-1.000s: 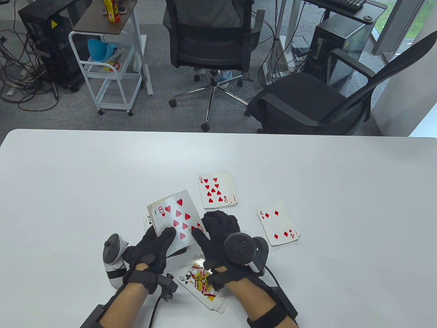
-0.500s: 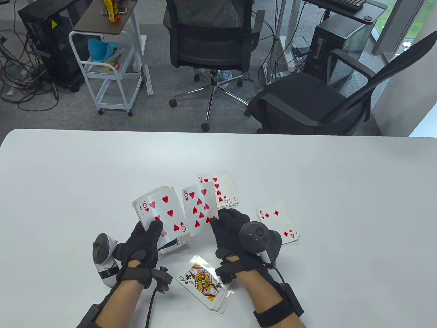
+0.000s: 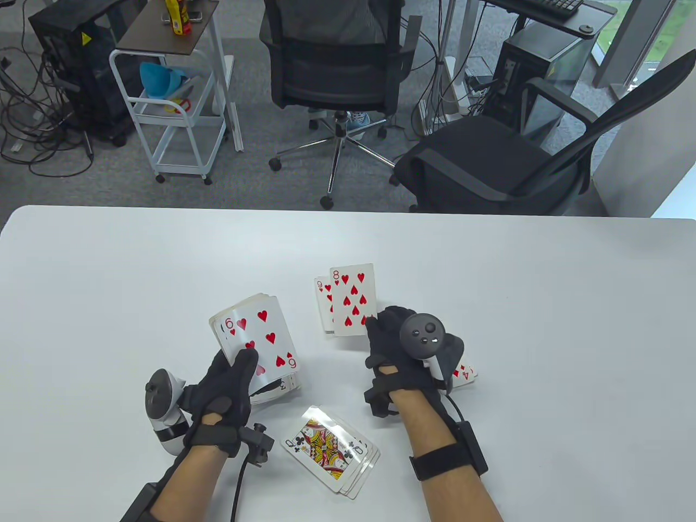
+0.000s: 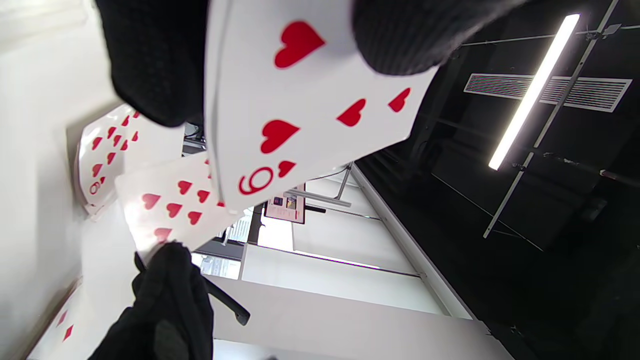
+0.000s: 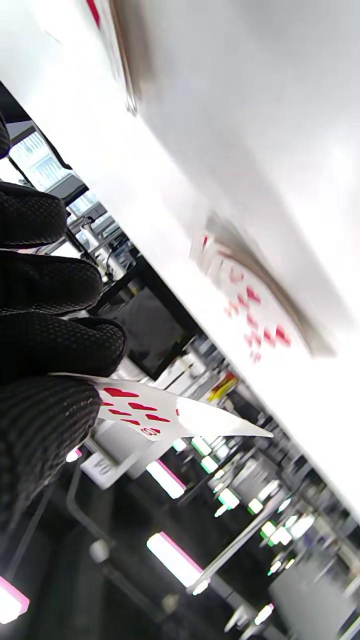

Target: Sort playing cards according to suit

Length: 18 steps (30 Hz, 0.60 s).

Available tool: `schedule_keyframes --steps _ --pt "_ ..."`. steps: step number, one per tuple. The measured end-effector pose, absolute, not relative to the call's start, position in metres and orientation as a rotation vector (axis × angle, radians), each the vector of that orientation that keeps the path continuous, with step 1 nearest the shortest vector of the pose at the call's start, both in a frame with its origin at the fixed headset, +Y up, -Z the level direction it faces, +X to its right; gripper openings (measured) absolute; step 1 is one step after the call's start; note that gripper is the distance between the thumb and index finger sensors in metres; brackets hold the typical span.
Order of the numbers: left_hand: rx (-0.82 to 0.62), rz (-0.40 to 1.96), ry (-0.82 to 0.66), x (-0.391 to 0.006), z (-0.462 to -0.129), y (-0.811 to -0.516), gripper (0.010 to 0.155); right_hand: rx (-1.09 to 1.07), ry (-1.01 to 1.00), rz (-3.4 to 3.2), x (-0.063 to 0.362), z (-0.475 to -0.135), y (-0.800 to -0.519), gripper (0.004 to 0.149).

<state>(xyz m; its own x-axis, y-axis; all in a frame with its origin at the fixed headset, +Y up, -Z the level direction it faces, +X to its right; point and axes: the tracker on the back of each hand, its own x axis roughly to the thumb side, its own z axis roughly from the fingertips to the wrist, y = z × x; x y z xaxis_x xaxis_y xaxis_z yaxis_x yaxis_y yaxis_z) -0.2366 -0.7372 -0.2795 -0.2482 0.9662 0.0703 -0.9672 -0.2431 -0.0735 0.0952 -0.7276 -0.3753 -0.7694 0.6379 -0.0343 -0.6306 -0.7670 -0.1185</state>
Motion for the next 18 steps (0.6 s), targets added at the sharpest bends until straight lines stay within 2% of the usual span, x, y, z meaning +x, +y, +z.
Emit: schedule_keyframes --steps 10,18 --pt "0.001 1.805 -0.129 -0.236 -0.28 -0.737 0.055 -0.199 0.154 2.705 0.051 -0.442 -0.732 0.038" --pt "-0.012 1.798 -0.138 -0.233 -0.279 -0.736 0.055 -0.248 0.068 3.051 0.031 -0.455 -0.739 0.043"
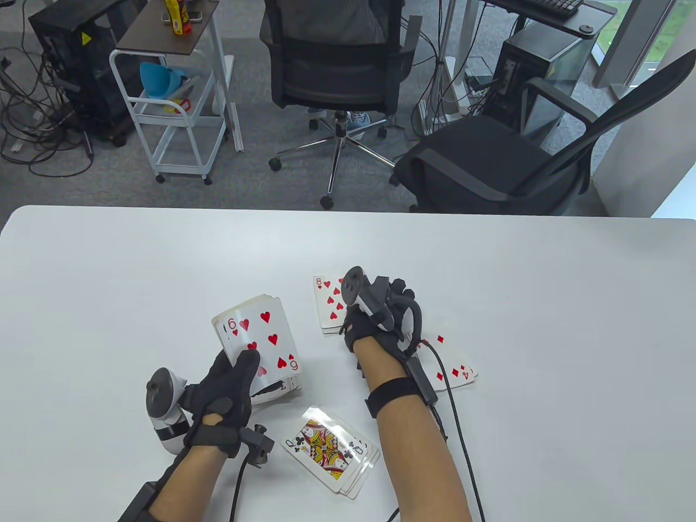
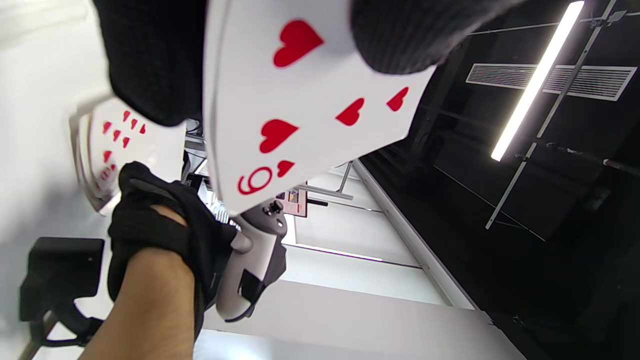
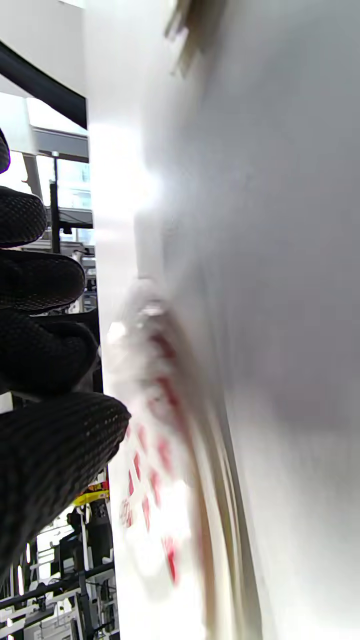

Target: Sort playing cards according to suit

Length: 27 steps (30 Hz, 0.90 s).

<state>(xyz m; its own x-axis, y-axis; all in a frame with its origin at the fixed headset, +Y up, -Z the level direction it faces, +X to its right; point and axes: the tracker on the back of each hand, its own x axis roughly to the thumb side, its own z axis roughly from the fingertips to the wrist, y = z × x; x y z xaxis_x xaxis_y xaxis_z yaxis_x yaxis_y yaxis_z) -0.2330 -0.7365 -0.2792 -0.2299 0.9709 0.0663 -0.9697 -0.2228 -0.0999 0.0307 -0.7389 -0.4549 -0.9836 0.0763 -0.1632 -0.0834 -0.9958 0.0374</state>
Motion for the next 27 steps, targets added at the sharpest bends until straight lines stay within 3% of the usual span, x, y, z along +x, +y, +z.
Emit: schedule_keyframes --steps 4,13,19,27 --pt "-0.038 1.776 -0.146 -0.227 -0.278 -0.739 0.056 -0.16 0.006 2.954 0.032 -0.441 -0.723 0.042" --pt "-0.07 1.737 -0.167 -0.212 -0.272 -0.743 0.056 0.241 -0.171 2.294 0.051 -0.368 -0.676 0.048" --pt "-0.092 1.725 -0.154 -0.21 -0.273 -0.748 0.056 0.384 -0.19 2.116 0.04 -0.32 -0.679 0.049" --pt "-0.089 1.717 -0.143 -0.21 -0.273 -0.751 0.056 0.481 -0.239 2.247 0.021 -0.296 -0.695 0.055"
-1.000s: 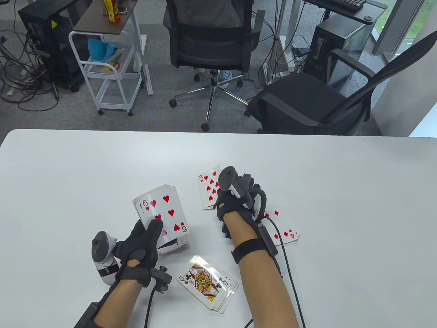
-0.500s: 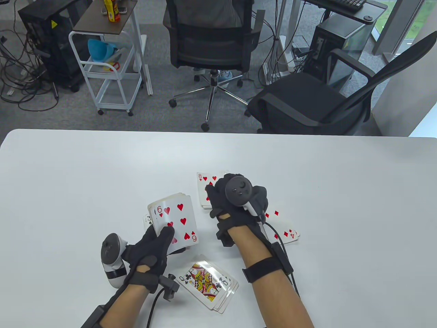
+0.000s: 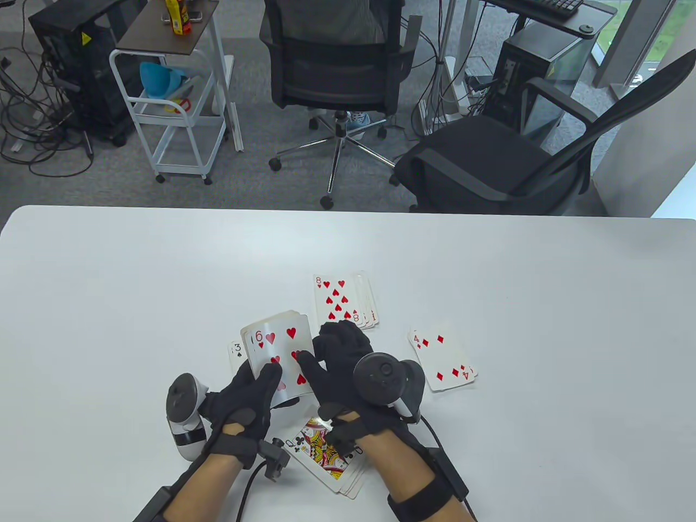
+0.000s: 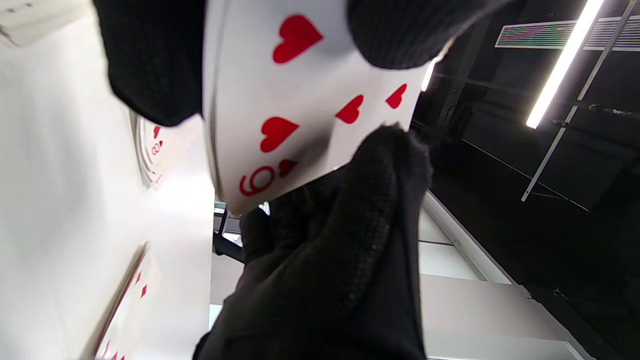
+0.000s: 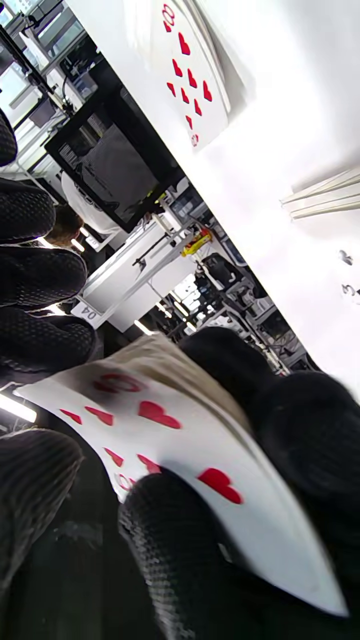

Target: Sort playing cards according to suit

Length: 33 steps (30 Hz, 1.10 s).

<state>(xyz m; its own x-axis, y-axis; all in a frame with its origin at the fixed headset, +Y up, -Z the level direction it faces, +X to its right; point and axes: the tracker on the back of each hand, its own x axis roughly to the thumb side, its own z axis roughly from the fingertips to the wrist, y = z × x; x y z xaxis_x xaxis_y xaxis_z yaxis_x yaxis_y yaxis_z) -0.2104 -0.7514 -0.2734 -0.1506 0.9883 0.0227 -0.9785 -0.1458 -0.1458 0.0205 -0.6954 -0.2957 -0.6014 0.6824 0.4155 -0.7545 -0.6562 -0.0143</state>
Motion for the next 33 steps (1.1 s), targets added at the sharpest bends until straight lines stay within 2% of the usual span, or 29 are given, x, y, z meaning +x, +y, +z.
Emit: schedule_keyframes --steps 6,12,18,23,33 --pt "-0.082 1.707 -0.139 -0.208 -0.274 -0.753 0.056 0.48 -0.254 2.33 0.02 -0.288 -0.708 0.059" --pt "-0.099 1.714 -0.144 -0.205 -0.27 -0.754 0.056 0.48 -0.28 2.286 0.022 -0.284 -0.708 0.05" --pt "-0.186 1.758 -0.105 -0.201 -0.269 -0.764 0.057 0.448 -0.312 2.279 0.023 -0.282 -0.706 0.042" --pt "-0.179 1.739 -0.109 -0.202 -0.27 -0.763 0.057 0.434 -0.328 2.277 0.025 -0.283 -0.706 0.038" --pt "-0.174 1.755 -0.117 -0.201 -0.271 -0.762 0.058 0.388 -0.351 2.258 0.033 -0.285 -0.708 0.041"
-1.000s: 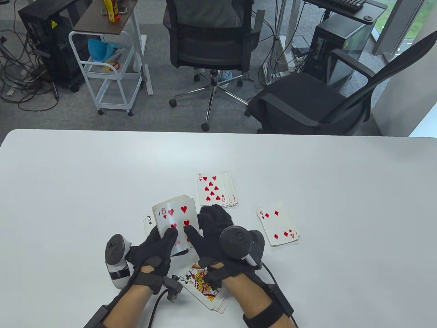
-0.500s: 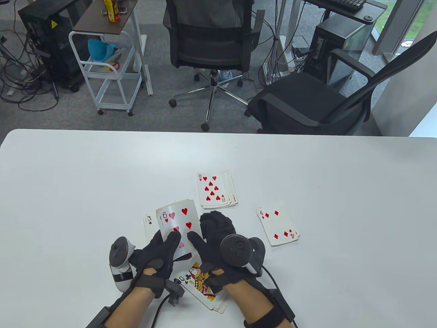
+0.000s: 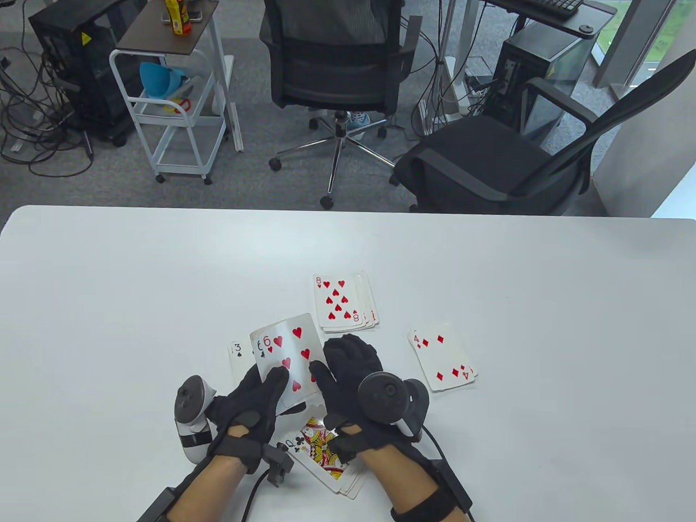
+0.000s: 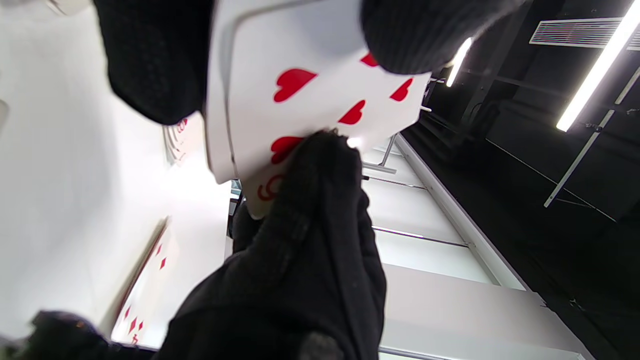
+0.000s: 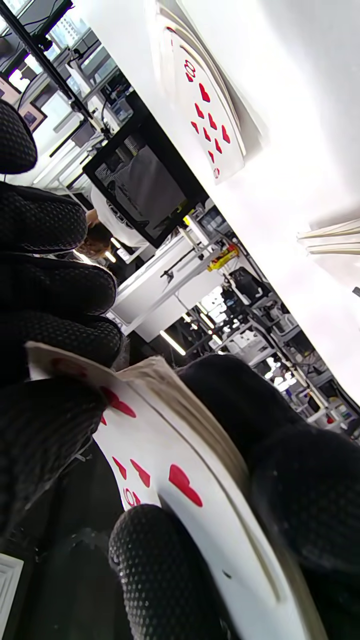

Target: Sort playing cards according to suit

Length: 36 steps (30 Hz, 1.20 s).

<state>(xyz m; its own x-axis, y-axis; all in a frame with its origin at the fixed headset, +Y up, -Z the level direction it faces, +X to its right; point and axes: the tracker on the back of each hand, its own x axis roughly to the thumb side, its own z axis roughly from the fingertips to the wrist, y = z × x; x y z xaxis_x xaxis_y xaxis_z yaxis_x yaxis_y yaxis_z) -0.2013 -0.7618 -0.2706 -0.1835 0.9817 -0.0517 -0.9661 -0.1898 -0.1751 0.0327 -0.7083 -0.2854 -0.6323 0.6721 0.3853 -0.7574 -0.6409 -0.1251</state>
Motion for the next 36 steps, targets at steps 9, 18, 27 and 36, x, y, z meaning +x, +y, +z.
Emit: schedule_keyframes --steps 9,18,27,36 --pt "-0.131 1.789 -0.096 -0.209 -0.273 -0.757 0.057 0.264 -0.335 2.213 0.057 -0.299 -0.707 0.04" --pt "-0.097 1.836 -0.092 -0.218 -0.277 -0.751 0.056 -0.061 -0.186 2.218 0.102 -0.358 -0.717 0.039" --pt "-0.087 1.834 -0.128 -0.218 -0.276 -0.743 0.056 -0.189 0.037 2.469 0.074 -0.428 -0.714 0.039" --pt "-0.083 1.844 -0.147 -0.221 -0.274 -0.739 0.056 -0.337 0.166 2.78 0.035 -0.466 -0.742 0.041"
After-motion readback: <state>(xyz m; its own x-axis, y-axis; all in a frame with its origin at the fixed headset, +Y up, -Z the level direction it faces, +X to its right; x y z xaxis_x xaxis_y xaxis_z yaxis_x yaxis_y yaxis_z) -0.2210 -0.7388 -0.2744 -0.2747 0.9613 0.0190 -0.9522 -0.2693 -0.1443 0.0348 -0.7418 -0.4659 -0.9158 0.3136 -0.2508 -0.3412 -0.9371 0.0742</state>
